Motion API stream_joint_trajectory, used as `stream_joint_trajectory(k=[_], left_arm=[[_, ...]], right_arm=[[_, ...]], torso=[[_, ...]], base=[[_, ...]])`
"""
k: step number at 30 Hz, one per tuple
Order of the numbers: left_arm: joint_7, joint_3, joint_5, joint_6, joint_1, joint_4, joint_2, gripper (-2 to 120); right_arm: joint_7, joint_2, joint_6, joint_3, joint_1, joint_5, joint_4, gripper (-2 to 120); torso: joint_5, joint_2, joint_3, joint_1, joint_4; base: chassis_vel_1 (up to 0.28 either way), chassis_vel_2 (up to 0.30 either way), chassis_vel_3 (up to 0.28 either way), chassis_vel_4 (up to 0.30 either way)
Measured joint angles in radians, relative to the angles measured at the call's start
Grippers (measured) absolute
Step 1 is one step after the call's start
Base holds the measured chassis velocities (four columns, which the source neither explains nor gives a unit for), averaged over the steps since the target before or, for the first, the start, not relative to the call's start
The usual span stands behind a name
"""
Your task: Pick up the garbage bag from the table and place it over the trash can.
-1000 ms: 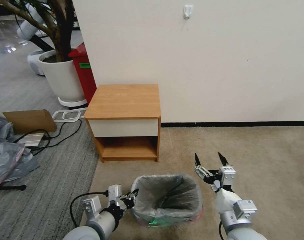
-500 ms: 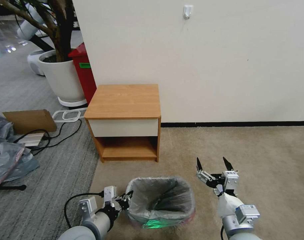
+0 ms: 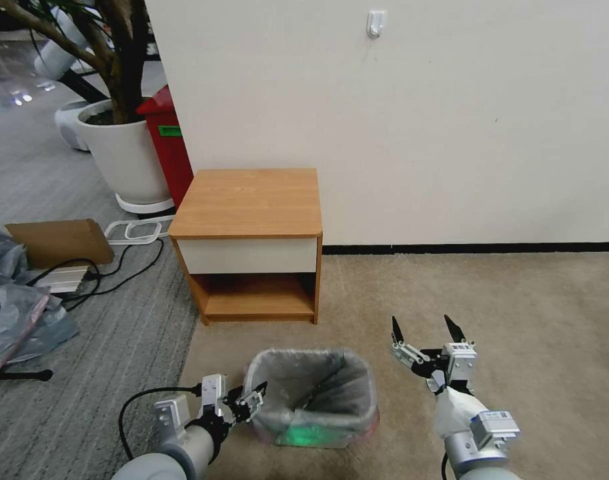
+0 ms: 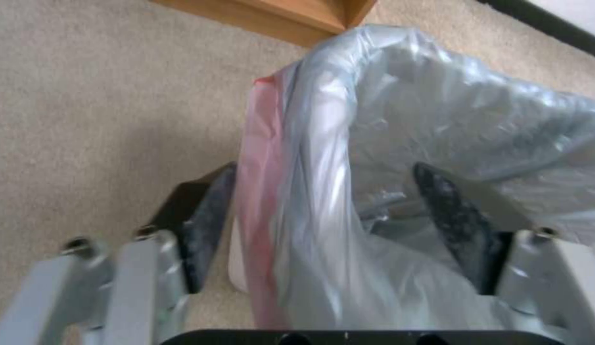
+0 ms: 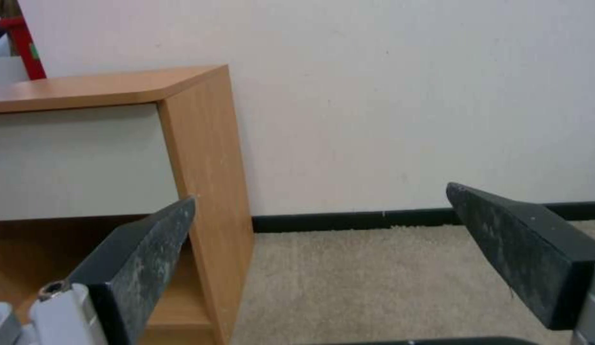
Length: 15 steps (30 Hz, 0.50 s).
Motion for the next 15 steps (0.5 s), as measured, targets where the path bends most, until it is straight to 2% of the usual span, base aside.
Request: stream_joint_trajectory(k=[1,2,3,4,5,6,8,11,12,15], left_arm=[[0.002,-0.005,0.000,-0.001,0.004,-0.008,-0.001,80],[0.002,-0.005,0.000,-0.001,0.004,-0.008,-0.001,80],[0.006,-0.009,0.008,-0.011,0.007,-0.014,-0.004,87],[0.015,-0.010,0.027,-0.036,0.010,-0.014,-0.006,89],[0.033,-0.010,0.068,-0.095,0.014,-0.011,-0.008,93],[0.033,-0.010,0.068,-0.095,0.014,-0.011,-0.008,93],[0.068,-0.009,0.153,-0.216,0.019,0.000,-0.012,99],[0.114,-0.031,0.354,-0.431,0.035,0.010,-0.012,100],[0.114,-0.031,0.354,-0.431,0.035,0.010,-0.012,100],[0.137,-0.095,0.498,-0.591,0.077,0.011,-0.007,100]], right_arm=[[0.000,-0.001,0.000,0.000,0.000,0.002,0.000,100],[0.000,-0.001,0.000,0.000,0.000,0.002,0.000,100],[0.000,-0.002,0.001,0.000,-0.001,0.008,0.000,100],[-0.001,-0.003,0.004,0.000,-0.003,0.015,0.000,100],[-0.003,-0.005,0.007,0.001,-0.006,0.024,0.000,100],[-0.003,-0.005,0.007,0.001,-0.006,0.024,0.000,100],[-0.005,-0.010,0.017,0.008,-0.018,0.036,-0.001,100],[-0.007,-0.014,0.065,0.024,-0.047,0.044,-0.002,100],[-0.007,-0.014,0.065,0.024,-0.047,0.044,-0.002,100],[-0.007,-0.007,0.138,0.032,-0.084,0.048,0.000,100]], torso=[[0.0000,0.000,0.000,0.000,0.0000],[0.0000,0.000,0.000,0.000,0.0000],[0.0000,0.000,0.000,0.000,0.0000],[0.0000,0.000,0.000,0.000,0.0000],[0.0000,0.000,0.000,0.000,0.0001],[0.0000,0.000,0.000,0.000,0.0001],[-0.0001,0.000,0.000,0.000,0.0001],[-0.0001,0.000,0.000,0.000,0.0000],[-0.0001,0.000,0.000,0.000,0.0000],[0.0000,0.000,0.000,0.000,-0.0001]], base=[[0.000,0.000,0.000,0.000],[0.000,0.000,0.000,0.000],[0.000,0.000,0.000,0.000],[0.000,0.000,0.000,0.000],[0.000,0.000,0.000,0.000],[0.000,0.000,0.000,0.000],[0.000,0.000,0.000,0.000],[0.000,0.000,0.000,0.000],[0.000,0.000,0.000,0.000],[0.000,0.000,0.000,0.000]])
